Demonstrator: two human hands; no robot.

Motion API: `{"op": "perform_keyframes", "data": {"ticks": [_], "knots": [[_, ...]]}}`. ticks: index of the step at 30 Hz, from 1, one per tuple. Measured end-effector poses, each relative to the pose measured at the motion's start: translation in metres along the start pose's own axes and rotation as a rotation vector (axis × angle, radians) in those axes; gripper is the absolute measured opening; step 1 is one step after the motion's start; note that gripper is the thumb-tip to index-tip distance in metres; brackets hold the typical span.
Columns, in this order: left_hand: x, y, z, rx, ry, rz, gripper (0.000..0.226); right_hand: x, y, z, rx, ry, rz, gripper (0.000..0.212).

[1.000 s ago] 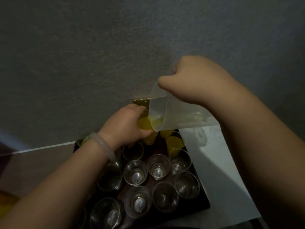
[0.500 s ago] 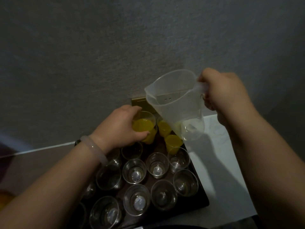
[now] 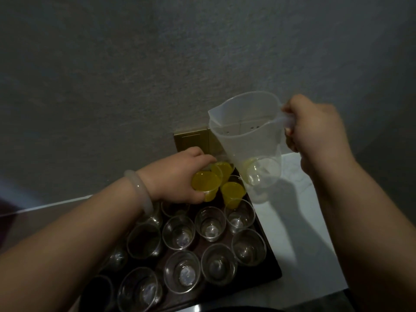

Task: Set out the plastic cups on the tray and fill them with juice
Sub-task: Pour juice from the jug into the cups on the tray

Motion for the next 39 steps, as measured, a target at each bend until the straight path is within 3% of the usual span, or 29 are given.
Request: {"op": "perform_keyframes", "data": {"ticks": [9, 16, 39], "knots": [[-0.014, -0.003, 0.010, -0.068, -0.074, 0.097, 0.082, -0.002, 0.007, -0.001, 0.003, 0.010, 0.017, 0.033], [-0.019, -0.006, 0.012, -0.114, -0.102, 0.121, 0.079, -0.007, -0.001, -0.004, 0.185, -0.051, -0.088, 0.041], [-0.050, -0.020, 0.020, -0.322, -0.231, 0.301, 0.070, -0.009, 0.013, 0.000, 0.166, -0.085, -0.102, 0.042]]}}
Point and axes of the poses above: each hand's wrist, its own z-axis towards the middle knuckle, its own x-axis out of the back of the hand, y = z × x, the point moved 1 cm from there along z, towards the middle knuckle, and after that the axes turned 15 degrees about y, right-handed, at the moved point
